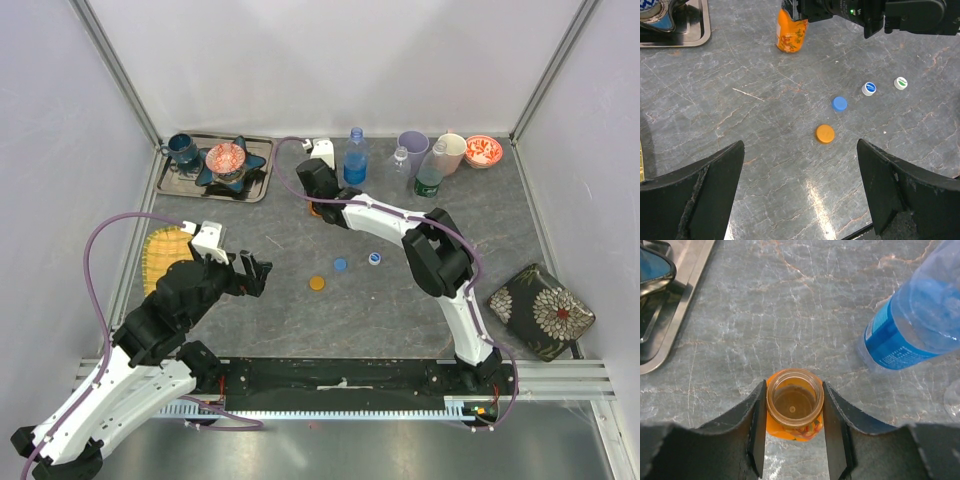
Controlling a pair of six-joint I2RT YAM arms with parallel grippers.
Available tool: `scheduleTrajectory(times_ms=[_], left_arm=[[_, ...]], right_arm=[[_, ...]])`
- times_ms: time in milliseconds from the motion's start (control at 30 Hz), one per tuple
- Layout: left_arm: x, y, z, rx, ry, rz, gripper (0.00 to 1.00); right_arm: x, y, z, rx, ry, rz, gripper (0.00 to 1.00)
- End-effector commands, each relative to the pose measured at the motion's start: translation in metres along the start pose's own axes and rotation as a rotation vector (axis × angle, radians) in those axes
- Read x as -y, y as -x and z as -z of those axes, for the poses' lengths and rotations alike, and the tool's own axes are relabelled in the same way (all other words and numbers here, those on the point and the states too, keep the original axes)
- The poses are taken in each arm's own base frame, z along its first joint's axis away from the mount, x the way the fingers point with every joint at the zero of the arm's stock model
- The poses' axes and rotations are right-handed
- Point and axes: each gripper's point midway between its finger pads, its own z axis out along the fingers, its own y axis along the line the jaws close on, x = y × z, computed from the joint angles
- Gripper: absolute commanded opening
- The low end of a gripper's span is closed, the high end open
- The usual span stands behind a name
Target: Unscrew the bottle caps
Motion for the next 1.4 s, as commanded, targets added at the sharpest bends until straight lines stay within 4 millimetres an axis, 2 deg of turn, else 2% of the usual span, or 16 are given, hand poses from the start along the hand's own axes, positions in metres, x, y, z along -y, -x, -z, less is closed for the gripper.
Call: scheduleTrajectory(times_ms=[0,133,167,200,233,267,333,433,967,1067,1167,1200,1233,1267,1300,1367], left_arm=[[0.003,0.009,-0.002,0.036,-0.006,0.022,0.99],[0.004,0.009,-0.003,0.034,-0.012,0.020,0.99],[0.004,0.010,-0.003,0.035,-0.012,0.019,0.99],[0.004,0.009,-0.003,0.035,-0.012,0.017,0.99],[0.004,0.010,-0.003,0.039,-0.012,0.018,0.99],[0.004,0.010,-0.003,0.039,-0.012,0.017,0.99],[0.004,0.011,-0.003,0.041,-0.014,0.014,0.99],[0.005,0.012,-0.002,0.044,-0.015,0.017,0.99],[0.008,0.013,-0.001,0.047,-0.033,0.030,0.99],[0.008,0.014,-0.001,0.048,-0.031,0.028,0.99],[0.007,0.014,0.000,0.051,-0.026,0.027,0.99],[0.006,0.014,0.000,0.051,-0.026,0.027,0.99],[0.006,0.013,-0.001,0.047,-0.023,0.027,0.99],[0.006,0.013,-0.002,0.045,-0.019,0.029,1.00],[0.006,0.013,-0.003,0.044,-0.015,0.032,0.99],[0.005,0.013,-0.006,0.037,-0.003,0.046,0.99]], right_arm=[[-0.004,-0.006,-0.013,-0.002,-0.006,0.011,0.00],[-0.002,-0.024,-0.016,-0.035,-0.017,0.011,0.00],[0.000,-0.029,-0.015,-0.048,-0.021,0.015,0.04],[0.000,-0.031,-0.014,-0.052,-0.021,0.012,0.11],[0.001,-0.027,-0.011,-0.049,-0.019,0.002,0.25],[0.003,-0.031,-0.010,-0.056,-0.021,0.001,0.32],[0.004,-0.024,-0.004,-0.048,-0.016,-0.009,0.51],[0.004,-0.012,0.004,-0.031,-0.008,-0.022,0.65],[0.004,0.020,0.022,0.009,0.022,-0.039,0.79],[0.005,0.042,0.032,0.044,0.035,-0.061,0.84],[0.012,0.081,0.056,0.103,0.036,-0.075,0.88],[0.019,0.103,0.074,0.138,0.041,-0.091,0.89],[0.024,0.113,0.084,0.156,0.042,-0.095,0.90],[0.033,0.140,0.109,0.207,0.054,-0.128,0.90],[0.039,0.148,0.121,0.223,0.053,-0.141,0.90],[0.052,0.150,0.141,0.225,0.056,-0.157,0.90]])
